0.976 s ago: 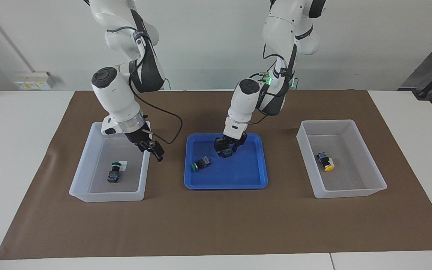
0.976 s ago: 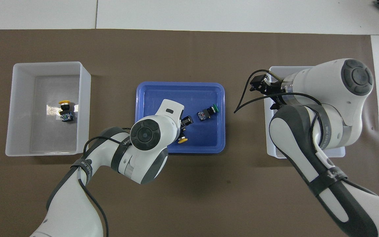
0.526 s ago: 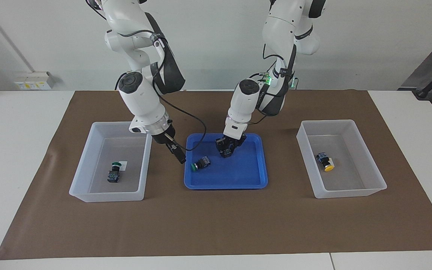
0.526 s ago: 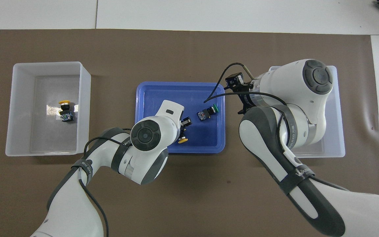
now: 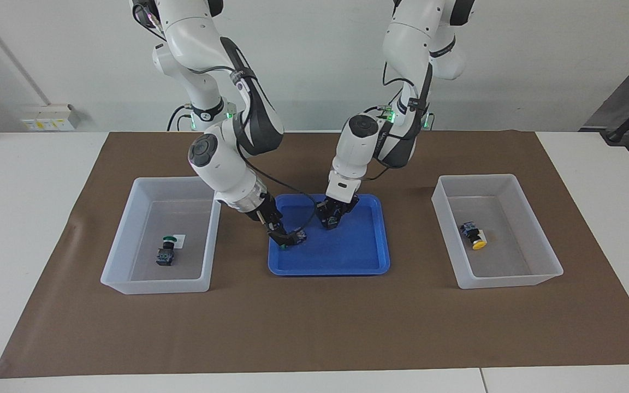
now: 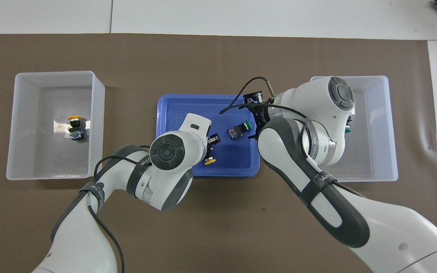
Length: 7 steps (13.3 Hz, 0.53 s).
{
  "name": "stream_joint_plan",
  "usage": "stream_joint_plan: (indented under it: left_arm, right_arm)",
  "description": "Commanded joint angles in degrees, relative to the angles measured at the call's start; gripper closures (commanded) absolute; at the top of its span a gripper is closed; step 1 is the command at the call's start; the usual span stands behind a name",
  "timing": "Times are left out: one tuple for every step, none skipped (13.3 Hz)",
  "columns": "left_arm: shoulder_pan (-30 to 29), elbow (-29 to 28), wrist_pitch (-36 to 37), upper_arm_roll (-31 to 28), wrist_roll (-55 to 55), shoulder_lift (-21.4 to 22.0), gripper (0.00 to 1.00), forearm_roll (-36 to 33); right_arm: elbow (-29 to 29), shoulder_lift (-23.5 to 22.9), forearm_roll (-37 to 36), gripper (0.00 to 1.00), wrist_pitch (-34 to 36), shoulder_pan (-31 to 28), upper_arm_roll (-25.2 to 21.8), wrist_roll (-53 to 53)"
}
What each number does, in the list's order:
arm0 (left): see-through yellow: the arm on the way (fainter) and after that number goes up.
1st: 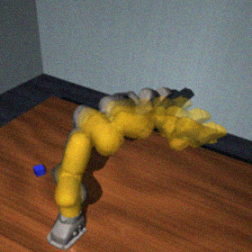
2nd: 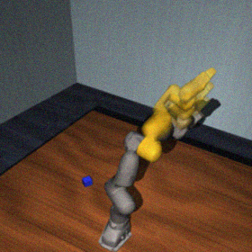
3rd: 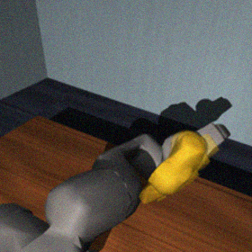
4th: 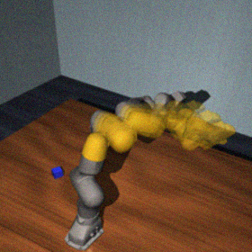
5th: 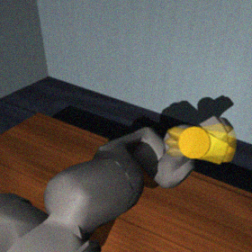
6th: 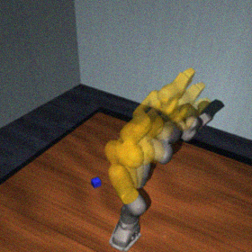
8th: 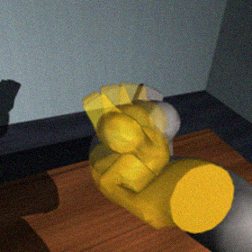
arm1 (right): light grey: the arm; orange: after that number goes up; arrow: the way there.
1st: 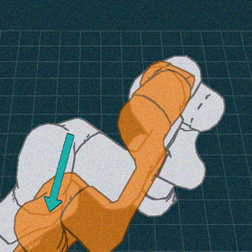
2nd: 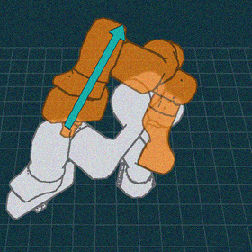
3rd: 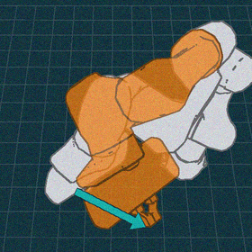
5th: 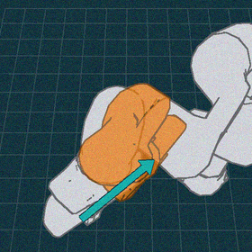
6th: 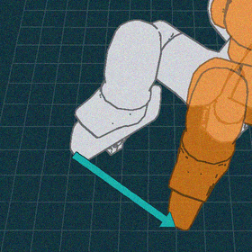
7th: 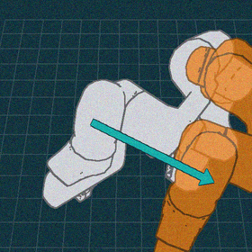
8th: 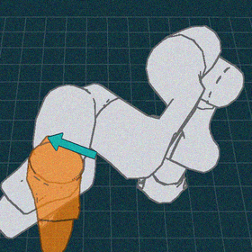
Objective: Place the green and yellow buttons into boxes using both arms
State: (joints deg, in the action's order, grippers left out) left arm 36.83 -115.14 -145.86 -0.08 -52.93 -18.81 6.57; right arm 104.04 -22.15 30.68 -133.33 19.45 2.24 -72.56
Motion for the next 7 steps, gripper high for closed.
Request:
stream_joint_plan:
  left_arm:
    - [-3.59,5.70,8.90,-0.36,1.24,0.87,0.98,0.46]
    - [-5.26,7.11,11.62,-0.27,2.64,1.40,1.00,0.54]
    - [-6.58,8.17,14.00,-0.27,3.96,2.36,1.00,0.54]
    - [-8.16,8.70,16.46,-0.19,5.80,3.41,1.00,0.54]
    - [-9.92,8.88,19.01,-0.19,8.77,4.47,1.00,0.54]
    - [-11.85,9.14,21.99,-0.19,13.07,5.96,1.00,0.63]
    - [-14.39,10.01,25.15,-0.10,17.29,7.02,1.00,0.72]
  right_arm:
    - [-0.42,-2.89,2.19,0.00,-2.11,0.93,0.22,-1.01]
    - [-0.06,-3.16,2.28,0.00,-2.03,1.72,0.22,-0.92]
    - [-0.06,-3.42,2.28,0.00,-2.11,1.73,0.22,-0.92]
    - [-0.06,-3.86,2.37,0.00,-2.11,1.82,0.22,-0.92]
    - [-0.06,-4.21,2.46,0.00,-2.20,1.90,0.22,-1.01]
    - [-0.15,-4.65,2.46,0.00,-2.20,2.08,0.22,-1.01]
    - [0.11,-4.74,2.63,0.00,-2.72,2.25,0.22,-1.01]
